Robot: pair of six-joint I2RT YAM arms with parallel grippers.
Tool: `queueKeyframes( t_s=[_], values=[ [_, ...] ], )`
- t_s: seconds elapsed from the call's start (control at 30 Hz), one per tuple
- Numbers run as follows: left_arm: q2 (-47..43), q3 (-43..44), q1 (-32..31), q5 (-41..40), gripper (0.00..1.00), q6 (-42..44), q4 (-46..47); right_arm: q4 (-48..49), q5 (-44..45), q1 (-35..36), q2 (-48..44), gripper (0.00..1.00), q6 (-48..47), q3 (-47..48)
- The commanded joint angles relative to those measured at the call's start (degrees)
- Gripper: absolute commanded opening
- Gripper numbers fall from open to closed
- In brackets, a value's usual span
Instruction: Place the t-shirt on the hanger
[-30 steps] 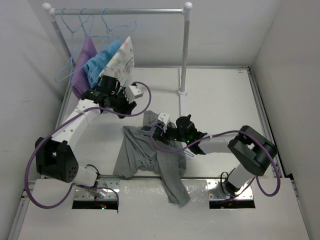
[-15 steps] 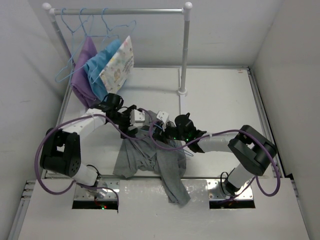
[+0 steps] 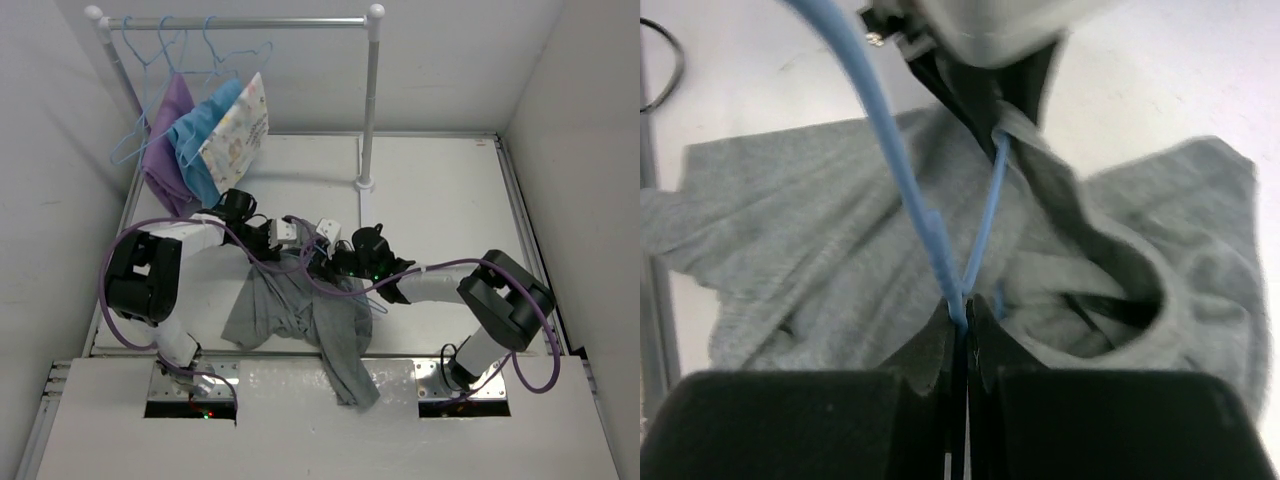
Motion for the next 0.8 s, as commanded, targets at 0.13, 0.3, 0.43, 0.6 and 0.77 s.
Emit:
queueKeyframes(
  t_s=[0.13,0.3,0.43,0.6,0.77],
  values=[
    [-2.39,1.39,-1.12,13.75,0.06,9.23,-8.09,-4.36,-0.72,0.36,-1.87,0.0,-0.49,-0.18],
    [-6.0,2.27,-3.14,17.38,0.16,13.91,-16.81,-8.39,0.08,0.36,-2.58,0.0,-2.68,2.7],
    [-8.03,0.87,-5.07,18.79,0.17,11.72,-14.35,-10.95,-0.53,0.36,-1.0,0.0,-3.83,6.05],
    [-5.92,0.86,-5.43,16.33,0.05,11.45,-13.91,-10.43,-1.06,0.36,-1.08,0.0,-3.48,7.2],
    [-4.33,0.95,-5.34,15.45,0.0,8.03,-11.9,-13.41,-0.45,0.36,-1.43,0.0,-3.92,7.99]
  ],
)
